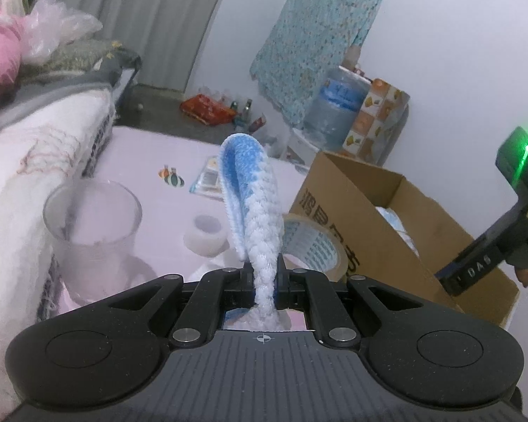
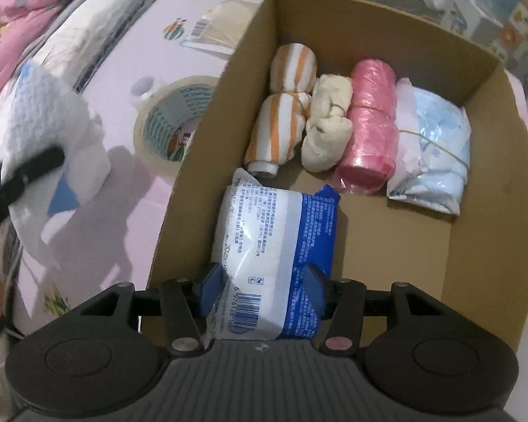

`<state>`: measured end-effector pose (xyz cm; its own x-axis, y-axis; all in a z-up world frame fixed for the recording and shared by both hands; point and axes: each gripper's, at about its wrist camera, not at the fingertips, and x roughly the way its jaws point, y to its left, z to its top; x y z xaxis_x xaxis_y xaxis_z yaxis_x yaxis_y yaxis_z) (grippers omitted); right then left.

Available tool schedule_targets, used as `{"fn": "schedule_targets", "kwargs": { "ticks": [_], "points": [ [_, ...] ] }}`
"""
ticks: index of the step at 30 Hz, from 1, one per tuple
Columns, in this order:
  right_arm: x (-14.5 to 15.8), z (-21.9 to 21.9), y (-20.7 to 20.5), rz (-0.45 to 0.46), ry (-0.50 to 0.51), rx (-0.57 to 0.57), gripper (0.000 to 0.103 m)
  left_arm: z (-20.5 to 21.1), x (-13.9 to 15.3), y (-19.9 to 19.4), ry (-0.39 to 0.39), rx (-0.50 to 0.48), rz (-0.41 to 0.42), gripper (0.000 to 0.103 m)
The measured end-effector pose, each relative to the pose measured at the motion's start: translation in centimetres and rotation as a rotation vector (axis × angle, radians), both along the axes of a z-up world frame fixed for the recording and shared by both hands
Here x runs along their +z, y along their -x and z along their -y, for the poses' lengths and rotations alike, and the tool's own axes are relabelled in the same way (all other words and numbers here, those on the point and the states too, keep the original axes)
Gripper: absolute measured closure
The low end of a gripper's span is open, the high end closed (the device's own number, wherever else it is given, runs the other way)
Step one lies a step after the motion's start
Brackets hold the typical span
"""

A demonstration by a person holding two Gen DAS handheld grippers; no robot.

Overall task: Organize soft objects
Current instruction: 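Carry the wipe pack into the box with the right tool and lower it, then lower the knitted cloth into the box with the left tool and open it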

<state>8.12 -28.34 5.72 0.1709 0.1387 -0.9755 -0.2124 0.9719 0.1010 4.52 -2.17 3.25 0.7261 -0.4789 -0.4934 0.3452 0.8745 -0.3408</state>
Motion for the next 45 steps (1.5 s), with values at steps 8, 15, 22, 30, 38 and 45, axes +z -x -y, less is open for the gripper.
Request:
{"fn": "schedule_targets", "kwargs": {
  "ticks": [8, 15, 22, 30, 38, 45],
  "points": [
    [0.0, 2.2, 1.4, -0.075, -0.021, -0.034, 0.071, -0.1, 0.3, 0.2, 0.006, -0.006, 0.010, 0.097],
    [3.0, 4.1, 1.2, 0.053, -0.130, -0.106, 0.071, 0.0, 0.4, 0.2, 0.013, -0.004, 0.007, 0.097],
    [-2.4, 5.6, 0.6, -0.131, -0.205, -0.212, 0.051, 0.1, 0.0, -0.1, 0.025, -0.017, -0.017, 0.097],
    [-3.6, 7.1, 1.8, -0.002, -0.427, -0.369, 0.072, -0.1, 0.0, -0.2, 0.054, -0.009, -0.041, 0.097],
    [-4.5, 7.9, 0.3, 0.022, -0.491, -0.344, 0.065, 2.3, 2.7, 0.6, -0.003, -0.036, 0.021, 0.097],
    [-0.5, 6.7, 2.2, 0.139, -0.398, -0.167, 0.054, 8.1, 8.2, -0.7, 0.032, -0.158, 0.021, 0.097]
  ]
}}
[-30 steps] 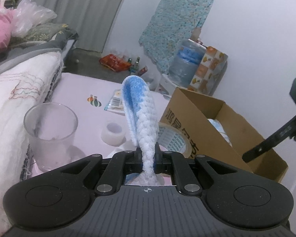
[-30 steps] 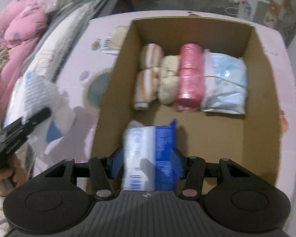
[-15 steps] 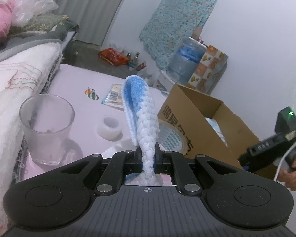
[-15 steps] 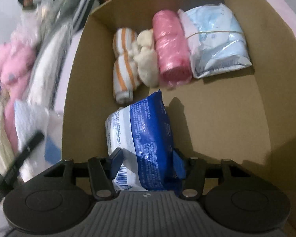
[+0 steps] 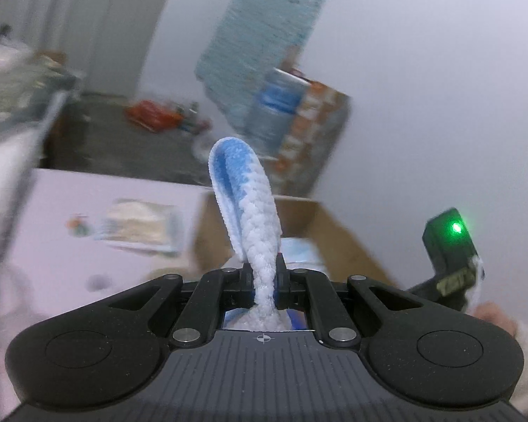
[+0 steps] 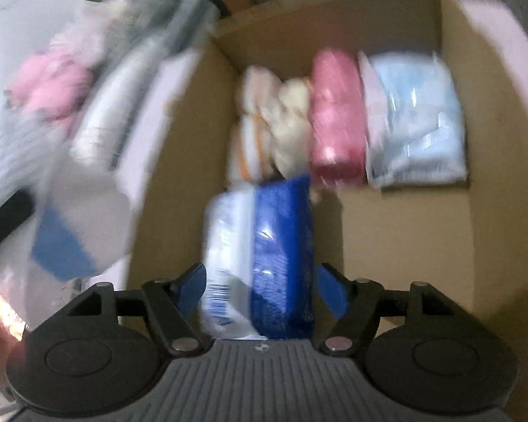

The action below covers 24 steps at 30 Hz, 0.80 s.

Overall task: Organize soft objects
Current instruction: 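Lower the knitted cloth into the box with the left tool and open it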

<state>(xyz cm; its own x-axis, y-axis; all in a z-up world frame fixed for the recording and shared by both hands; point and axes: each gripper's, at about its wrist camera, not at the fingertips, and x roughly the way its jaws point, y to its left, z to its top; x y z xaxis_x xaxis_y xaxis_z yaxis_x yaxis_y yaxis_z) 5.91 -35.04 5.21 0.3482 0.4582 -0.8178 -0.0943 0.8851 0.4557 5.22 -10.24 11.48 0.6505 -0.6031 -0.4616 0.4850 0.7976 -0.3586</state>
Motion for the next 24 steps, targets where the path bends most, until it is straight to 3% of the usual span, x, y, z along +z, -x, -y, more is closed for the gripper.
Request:
{"fn": "schedule_targets", "kwargs": {
  "ticks": [6, 11, 13, 15, 17, 18, 19, 22, 24],
  "points": [
    [5.3, 4.7, 5.9, 0.236, 0.056, -0.056, 0.053, 7.9, 1.7, -3.4, 0.051, -0.142, -0.148, 0.097],
    [5.6, 9.6, 8.4, 0.260, 0.005, -0.141, 0.053, 13.9, -1.2, -6.0, 0.104, -0.242, -0.333, 0.097],
    [5.0, 10.9, 8.8, 0.254, 0.007, -0.165, 0.053, 15.6, -3.5, -7.3, 0.094, -0.221, -0.431, 0.096],
    [4.8, 11.8, 9.1, 0.255, 0.003, -0.181, 0.053, 17.4, -5.7, -8.6, -0.046, -0.189, -0.475, 0.095],
    [4.6, 12.6, 9.3, 0.264, -0.018, -0.207, 0.053, 18.8, -7.0, -9.3, -0.236, -0.177, -0.440, 0.093],
    [4.4, 12.8, 9.3, 0.266, -0.027, -0.204, 0.053, 19.5, -7.6, -9.7, -0.346, -0.207, -0.441, 0.089],
    [4.4, 13.1, 9.4, 0.270, -0.034, -0.195, 0.053, 19.9, -8.0, -10.0, -0.411, -0.205, -0.450, 0.077],
    [4.0, 12.8, 9.4, 0.287, -0.012, -0.173, 0.053, 19.5, -7.4, -9.4, -0.492, -0.248, -0.441, 0.056],
    [3.7, 12.6, 9.4, 0.293, 0.010, -0.161, 0.053, 19.1, -6.2, -8.7, -0.556, -0.255, -0.360, 0.053]
  ]
}}
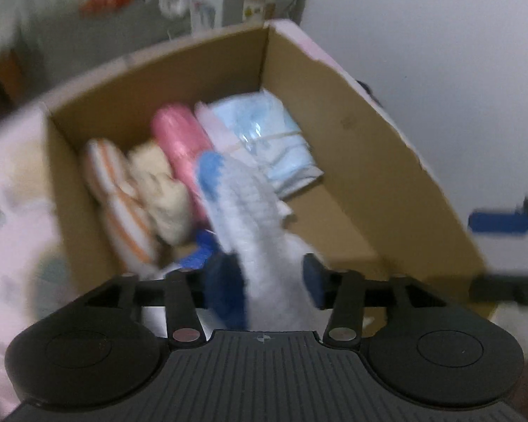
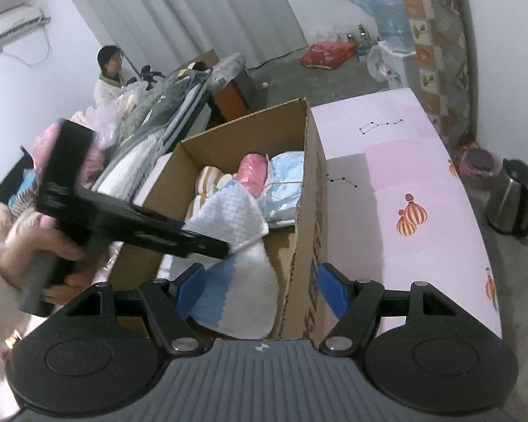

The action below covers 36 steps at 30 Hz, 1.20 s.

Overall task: Organize soft objects
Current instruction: 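Lower the knitted cloth into the box with the left tool and open it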

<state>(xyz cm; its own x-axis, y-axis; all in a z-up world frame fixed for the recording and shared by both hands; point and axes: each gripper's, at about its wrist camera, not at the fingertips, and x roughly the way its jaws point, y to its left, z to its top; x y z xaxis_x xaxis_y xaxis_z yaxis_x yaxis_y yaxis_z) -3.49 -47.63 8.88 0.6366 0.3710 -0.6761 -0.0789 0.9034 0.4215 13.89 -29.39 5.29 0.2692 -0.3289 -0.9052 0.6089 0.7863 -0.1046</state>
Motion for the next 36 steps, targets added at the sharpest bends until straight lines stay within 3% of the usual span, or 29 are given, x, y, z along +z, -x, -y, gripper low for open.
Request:
{"fn": "schedule_targets", "kwargs": {
  "ticks": [2, 3, 4, 7, 11, 13, 16, 20, 23, 26, 32, 36],
  "points": [
    [-0.4, 0.1, 0.0, -0.005, -0.002, 0.006, 0.053, 0.2, 1.1, 1.7, -0.053, -0.062, 0.112, 0.054],
    [-0.6, 0.2, 0.0, -0.010, -0.013, 0.013, 0.053, 0.3, 1.5, 2.4, -0.060, -0.095, 0.140, 0.063],
    [-0.9, 0.3, -0.1, -0.014, -0.023, 0.016, 0.053, 0.2, 1.7, 2.9, -0.060, -0.117, 0.136, 0.085],
    [-1.4, 0.3, -0.2, -0.029, -0.040, 0.028, 0.053, 1.2, 0.7, 2.7, -0.087, -0.142, -0.012, 0.097],
    [-1.6, -0.1, -0.6, -0.029, -0.038, 0.031, 0.053, 2.9, -1.3, 1.5, -0.128, -0.153, 0.006, 0.097],
    [-1.6, -0.3, -0.7, -0.030, -0.040, 0.034, 0.053, 4.0, -2.7, -0.2, -0.132, -0.133, -0.028, 0.097],
    [-1.5, -0.6, -0.7, -0.028, -0.036, 0.040, 0.053, 5.5, -5.5, -2.1, -0.215, -0.127, -0.032, 0.097],
    [-1.7, -0.9, -0.8, -0.033, -0.031, 0.038, 0.053, 6.0, -5.1, -2.9, -0.214, -0.130, -0.033, 0.093],
    [-1.5, -1.2, -1.1, -0.035, -0.022, 0.034, 0.053, 4.6, -2.8, -1.9, -0.170, -0.154, 0.003, 0.077],
    [-0.9, -1.6, -1.2, -0.022, -0.001, 0.027, 0.053, 1.6, 1.3, -0.7, -0.070, -0.138, 0.066, 0.062],
    [-0.1, -2.0, -1.5, 0.001, 0.027, 0.000, 0.053, -6.6, 7.9, 1.0, 0.087, -0.032, 0.195, 0.060],
    [0.8, -1.9, -0.8, 0.031, 0.046, -0.026, 0.053, -11.9, 9.2, 2.1, 0.095, 0.091, 0.296, 0.063]
  ]
}}
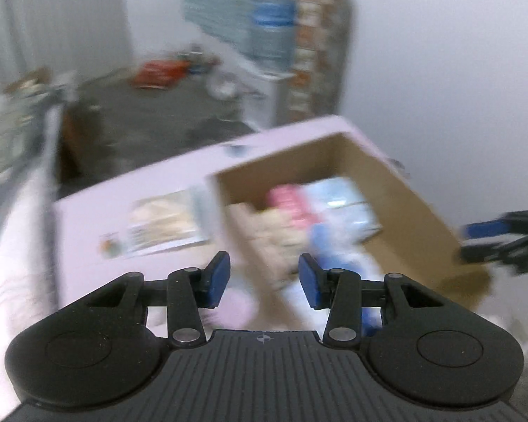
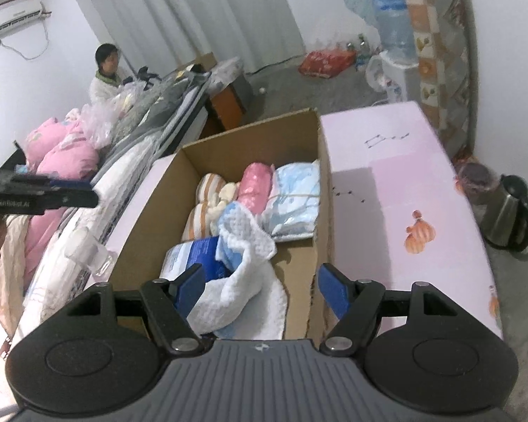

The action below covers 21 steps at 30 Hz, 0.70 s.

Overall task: Organize soft objects
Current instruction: 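Lower the knitted cloth into the box with the left tool and open it, then grasp the white ring with the left tool while the right tool grasps the stick bag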

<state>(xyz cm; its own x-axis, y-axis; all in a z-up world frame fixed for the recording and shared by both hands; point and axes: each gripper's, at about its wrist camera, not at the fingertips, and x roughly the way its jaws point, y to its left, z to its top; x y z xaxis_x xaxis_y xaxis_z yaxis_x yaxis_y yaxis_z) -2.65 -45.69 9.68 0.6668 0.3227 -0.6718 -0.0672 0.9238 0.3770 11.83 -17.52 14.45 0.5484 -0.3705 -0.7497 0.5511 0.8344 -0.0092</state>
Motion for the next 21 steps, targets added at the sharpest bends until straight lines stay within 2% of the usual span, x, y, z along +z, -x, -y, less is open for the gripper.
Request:
{"fn": "schedule_targets", "kwargs": {
  "ticks": [2, 4, 7, 9, 12, 16, 18, 21],
  "points": [
    [0.7, -0.3, 0.2, 0.016, 0.020, -0.009, 0.054, -2.5, -1.4, -0.5, -0.025, 0.073, 0.022, 0.070],
    [1.6, -1.2, 0.1, 0.026, 0.035, 0.006, 0.053, -4.2, -3.0, -1.1, -0.088, 0.127, 0.055, 0.083],
    [2.9, -3.3, -1.0, 0.042, 0.054, 0.056, 0.053, -5.4, -5.4, -2.6, -0.237, 0.161, 0.102, 0.085],
    [3.6, -5.0, -2.1, 0.052, 0.056, 0.098, 0.053, -5.6, -7.0, -4.4, -0.282, 0.150, 0.068, 0.085],
    [4.3, -8.0, -5.0, 0.051, 0.076, 0.160, 0.053, -5.8, -8.1, -6.7, -0.273, 0.147, -0.032, 0.085],
    [4.6, -11.4, -9.4, 0.049, 0.114, 0.213, 0.053, -5.8, -9.6, -9.2, -0.265, 0.183, -0.106, 0.085],
    [4.5, -12.6, -11.8, 0.042, 0.108, 0.223, 0.053, -5.9, -10.5, -10.2, -0.251, 0.176, -0.168, 0.085],
    [3.8, -13.9, -14.8, 0.033, 0.119, 0.220, 0.053, -5.8, -11.1, -10.6, -0.254, 0.178, -0.157, 0.085]
  ]
}}
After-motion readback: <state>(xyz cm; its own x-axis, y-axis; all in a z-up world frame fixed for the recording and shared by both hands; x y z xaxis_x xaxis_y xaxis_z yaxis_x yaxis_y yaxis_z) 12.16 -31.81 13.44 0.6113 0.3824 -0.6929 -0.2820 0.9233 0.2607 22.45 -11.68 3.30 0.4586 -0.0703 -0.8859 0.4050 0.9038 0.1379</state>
